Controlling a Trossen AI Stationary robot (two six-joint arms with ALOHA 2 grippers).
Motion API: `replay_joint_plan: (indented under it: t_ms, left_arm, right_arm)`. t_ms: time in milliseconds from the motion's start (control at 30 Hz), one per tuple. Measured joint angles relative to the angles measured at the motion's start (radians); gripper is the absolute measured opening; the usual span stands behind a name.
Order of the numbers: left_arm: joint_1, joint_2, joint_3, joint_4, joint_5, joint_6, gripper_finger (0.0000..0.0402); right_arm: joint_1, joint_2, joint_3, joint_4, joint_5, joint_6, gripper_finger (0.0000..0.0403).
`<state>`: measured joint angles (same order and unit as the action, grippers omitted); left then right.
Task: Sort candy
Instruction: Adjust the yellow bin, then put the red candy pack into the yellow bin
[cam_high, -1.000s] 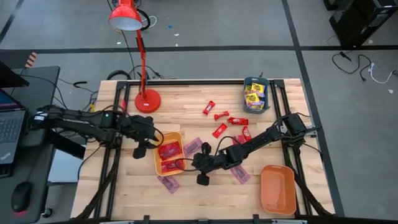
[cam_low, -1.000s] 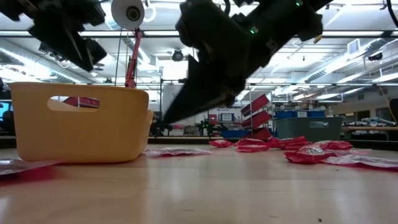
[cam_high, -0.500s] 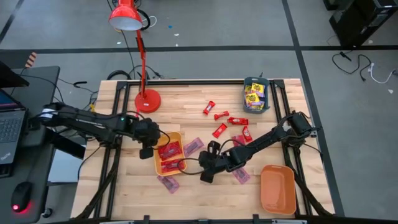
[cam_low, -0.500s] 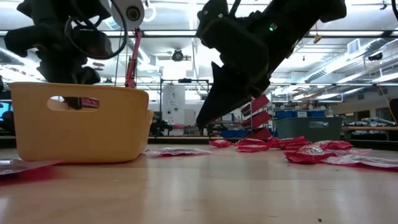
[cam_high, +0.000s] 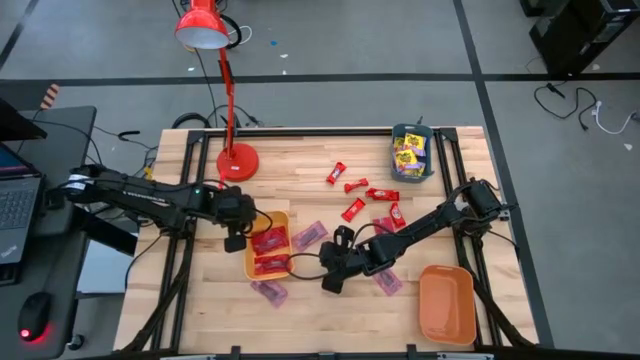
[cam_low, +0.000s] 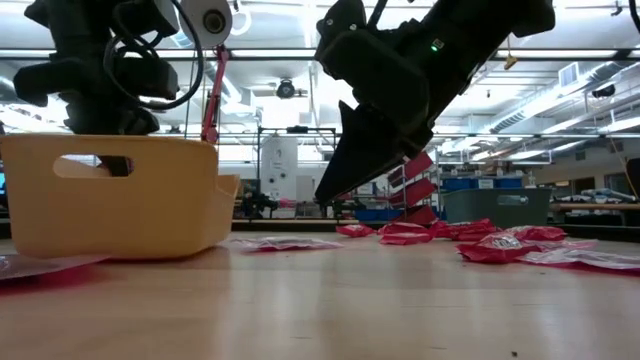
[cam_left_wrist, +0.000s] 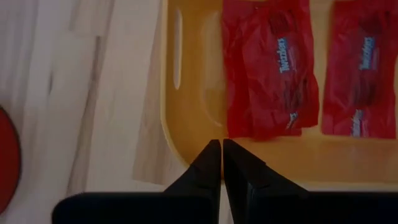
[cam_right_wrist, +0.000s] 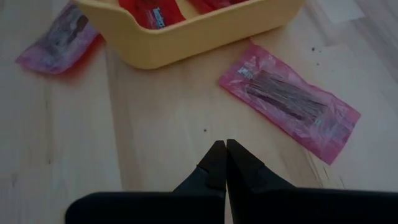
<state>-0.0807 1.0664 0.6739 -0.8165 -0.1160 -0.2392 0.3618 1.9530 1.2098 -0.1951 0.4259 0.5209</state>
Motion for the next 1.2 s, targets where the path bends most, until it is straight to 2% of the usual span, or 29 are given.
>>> replay_joint_plan:
  t_ms: [300,767,1200]
  left_arm:
    - [0.000,0.000,0.000,-0.021,-0.099,-0.035,0.0019]
    - [0.000,-0.004,0.002,-0.021,-0.103,-0.039,0.0019]
    - [0.000,-0.163,0.003,0.036,-0.099,-0.049,0.0019]
  right_arm:
    - [0.000,0.000,0.000,0.001,0.000,0.002,0.0000]
    - [0.018,0.000,0.000,0.130,0.000,-0.057,0.0000]
    - [0.086,0.026,0.000,0.355,0.000,-0.191,0.0000]
